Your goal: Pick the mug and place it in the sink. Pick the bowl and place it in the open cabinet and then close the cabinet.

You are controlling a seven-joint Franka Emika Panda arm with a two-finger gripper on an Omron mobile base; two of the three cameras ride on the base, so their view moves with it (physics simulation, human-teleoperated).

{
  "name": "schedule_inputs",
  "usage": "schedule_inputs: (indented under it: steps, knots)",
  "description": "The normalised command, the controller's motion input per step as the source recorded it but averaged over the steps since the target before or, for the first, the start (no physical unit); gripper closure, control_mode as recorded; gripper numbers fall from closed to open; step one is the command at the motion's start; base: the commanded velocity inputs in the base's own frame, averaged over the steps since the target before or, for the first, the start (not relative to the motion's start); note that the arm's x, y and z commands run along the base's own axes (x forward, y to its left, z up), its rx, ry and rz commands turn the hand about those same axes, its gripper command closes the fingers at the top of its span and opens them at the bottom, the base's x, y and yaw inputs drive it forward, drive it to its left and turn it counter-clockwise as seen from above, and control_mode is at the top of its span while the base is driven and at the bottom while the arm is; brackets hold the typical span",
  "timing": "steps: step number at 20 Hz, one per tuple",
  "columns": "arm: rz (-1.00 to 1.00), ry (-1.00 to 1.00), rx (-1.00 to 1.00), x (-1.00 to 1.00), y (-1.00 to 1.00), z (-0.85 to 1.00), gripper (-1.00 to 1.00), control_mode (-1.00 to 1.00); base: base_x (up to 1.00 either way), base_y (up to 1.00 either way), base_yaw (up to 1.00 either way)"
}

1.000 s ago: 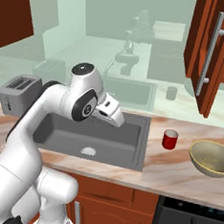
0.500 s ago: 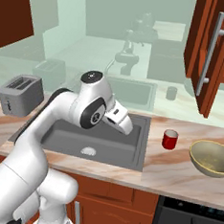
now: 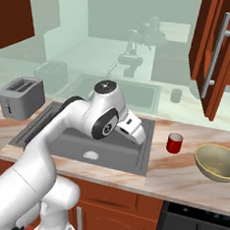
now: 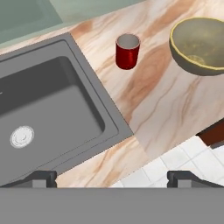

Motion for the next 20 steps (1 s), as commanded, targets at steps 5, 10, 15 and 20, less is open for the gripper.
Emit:
schedule_inputs:
  steps: [5, 10, 15, 20]
  knots:
    - [0.03, 0.00, 0.00, 0.10, -0.23, -0.10, -1.00, -1.00, 0.00, 0.00, 0.00]
    - [0.05, 0.00, 0.00, 0.22, -0.12, -0.14, -1.00, -1.00, 0.00, 0.00, 0.00]
    - [0.07, 0.00, 0.00, 0.22, -0.18, -0.16, -1.00, -1.00, 0.00, 0.00, 0.00]
    - [0.05, -0.01, 0.00, 0.15, -0.16, -0.21, -1.00, -1.00, 0.00, 0.00, 0.00]
